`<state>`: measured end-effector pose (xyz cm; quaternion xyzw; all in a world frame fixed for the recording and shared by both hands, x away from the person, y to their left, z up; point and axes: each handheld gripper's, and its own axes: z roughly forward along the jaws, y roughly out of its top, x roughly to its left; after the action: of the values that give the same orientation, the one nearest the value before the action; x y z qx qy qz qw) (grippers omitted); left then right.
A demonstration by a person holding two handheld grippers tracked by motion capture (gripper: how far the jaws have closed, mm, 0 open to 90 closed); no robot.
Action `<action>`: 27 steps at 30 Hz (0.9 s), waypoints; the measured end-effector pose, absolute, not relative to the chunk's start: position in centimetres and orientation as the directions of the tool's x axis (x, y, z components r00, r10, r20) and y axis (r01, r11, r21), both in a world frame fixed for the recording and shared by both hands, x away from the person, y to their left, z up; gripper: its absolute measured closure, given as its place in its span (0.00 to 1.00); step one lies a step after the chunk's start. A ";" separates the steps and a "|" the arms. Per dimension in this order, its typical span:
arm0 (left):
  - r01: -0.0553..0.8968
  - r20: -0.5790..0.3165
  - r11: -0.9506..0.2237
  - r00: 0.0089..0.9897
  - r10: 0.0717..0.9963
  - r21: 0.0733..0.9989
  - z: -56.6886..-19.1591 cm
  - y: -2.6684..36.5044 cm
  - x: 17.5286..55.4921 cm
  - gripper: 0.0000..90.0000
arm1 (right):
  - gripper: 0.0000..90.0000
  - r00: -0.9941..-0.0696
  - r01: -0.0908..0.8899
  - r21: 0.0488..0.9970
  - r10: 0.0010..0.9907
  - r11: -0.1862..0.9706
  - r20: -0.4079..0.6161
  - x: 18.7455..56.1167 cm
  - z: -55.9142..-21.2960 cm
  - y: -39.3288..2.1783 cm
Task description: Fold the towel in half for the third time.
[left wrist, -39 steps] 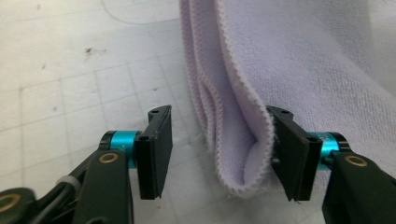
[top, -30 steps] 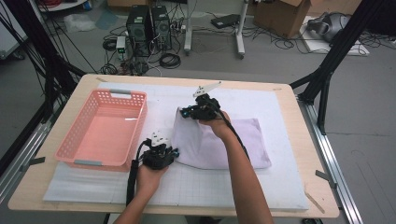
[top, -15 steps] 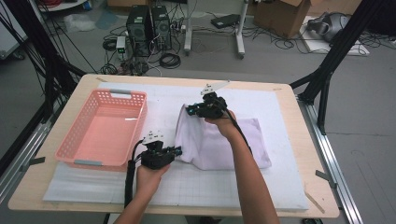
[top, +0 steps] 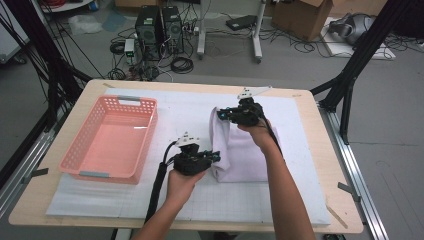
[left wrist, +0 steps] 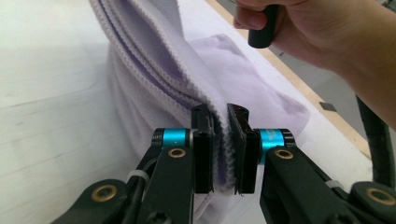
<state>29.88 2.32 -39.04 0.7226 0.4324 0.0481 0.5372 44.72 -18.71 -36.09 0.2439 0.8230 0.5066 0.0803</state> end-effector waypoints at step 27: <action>0.452 -0.299 -0.116 0.739 0.604 0.884 -38.9 -5.4 30.9 0.47 | 0.94 -0.718 0.428 0.848 0.687 0.312 0.109 43.5 -40.0 -30.0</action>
<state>30.90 -5.42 -38.93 0.7439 0.3549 0.0673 0.5622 43.52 -29.98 -39.98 0.3491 0.7982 0.4713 0.1377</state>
